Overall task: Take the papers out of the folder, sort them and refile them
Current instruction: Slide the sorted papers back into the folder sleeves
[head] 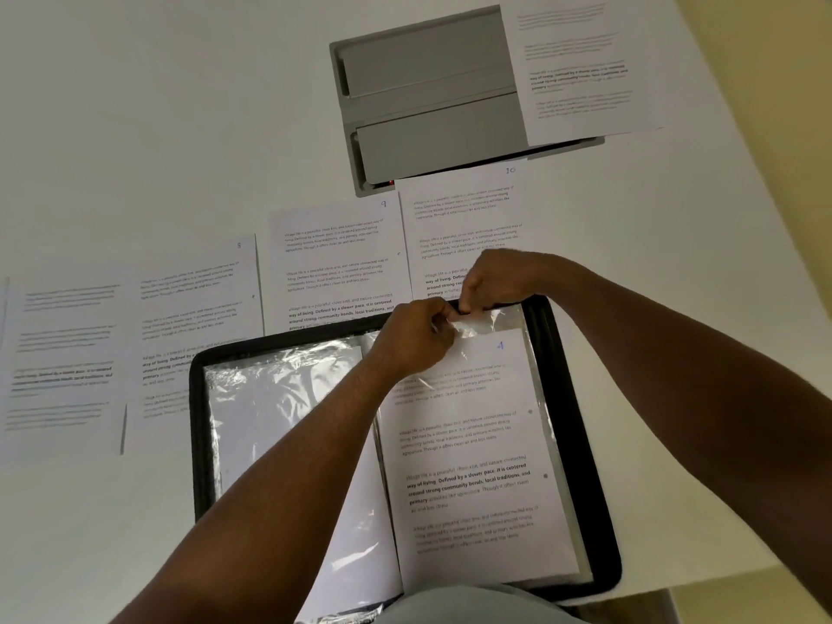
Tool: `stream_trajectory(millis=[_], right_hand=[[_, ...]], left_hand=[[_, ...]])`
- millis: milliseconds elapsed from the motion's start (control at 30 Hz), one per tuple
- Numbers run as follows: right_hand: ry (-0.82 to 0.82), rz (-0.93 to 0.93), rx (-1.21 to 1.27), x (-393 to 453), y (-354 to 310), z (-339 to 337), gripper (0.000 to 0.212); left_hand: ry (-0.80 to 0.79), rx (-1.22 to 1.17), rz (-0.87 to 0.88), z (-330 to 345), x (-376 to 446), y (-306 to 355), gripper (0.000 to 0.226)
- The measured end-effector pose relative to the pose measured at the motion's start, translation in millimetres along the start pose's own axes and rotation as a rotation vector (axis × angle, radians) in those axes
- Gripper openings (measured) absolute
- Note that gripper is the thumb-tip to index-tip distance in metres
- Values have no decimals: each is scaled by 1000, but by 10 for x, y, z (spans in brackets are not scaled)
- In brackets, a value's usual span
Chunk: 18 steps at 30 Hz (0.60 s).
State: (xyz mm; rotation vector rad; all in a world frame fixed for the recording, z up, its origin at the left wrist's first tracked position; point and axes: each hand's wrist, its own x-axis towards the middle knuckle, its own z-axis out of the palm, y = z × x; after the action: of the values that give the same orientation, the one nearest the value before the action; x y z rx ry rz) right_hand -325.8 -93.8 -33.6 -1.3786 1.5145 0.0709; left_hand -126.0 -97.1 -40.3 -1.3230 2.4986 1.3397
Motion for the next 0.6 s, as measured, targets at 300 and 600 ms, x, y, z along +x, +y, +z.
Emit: stream_trajectory(millis=[300, 600], right_hand=[[839, 170, 245, -2, 526, -212, 21], [1127, 322, 376, 111, 974, -709, 16]], left_hand=[[173, -9, -34, -81, 436, 257, 29], [268, -38, -55, -211, 1428, 749, 34]])
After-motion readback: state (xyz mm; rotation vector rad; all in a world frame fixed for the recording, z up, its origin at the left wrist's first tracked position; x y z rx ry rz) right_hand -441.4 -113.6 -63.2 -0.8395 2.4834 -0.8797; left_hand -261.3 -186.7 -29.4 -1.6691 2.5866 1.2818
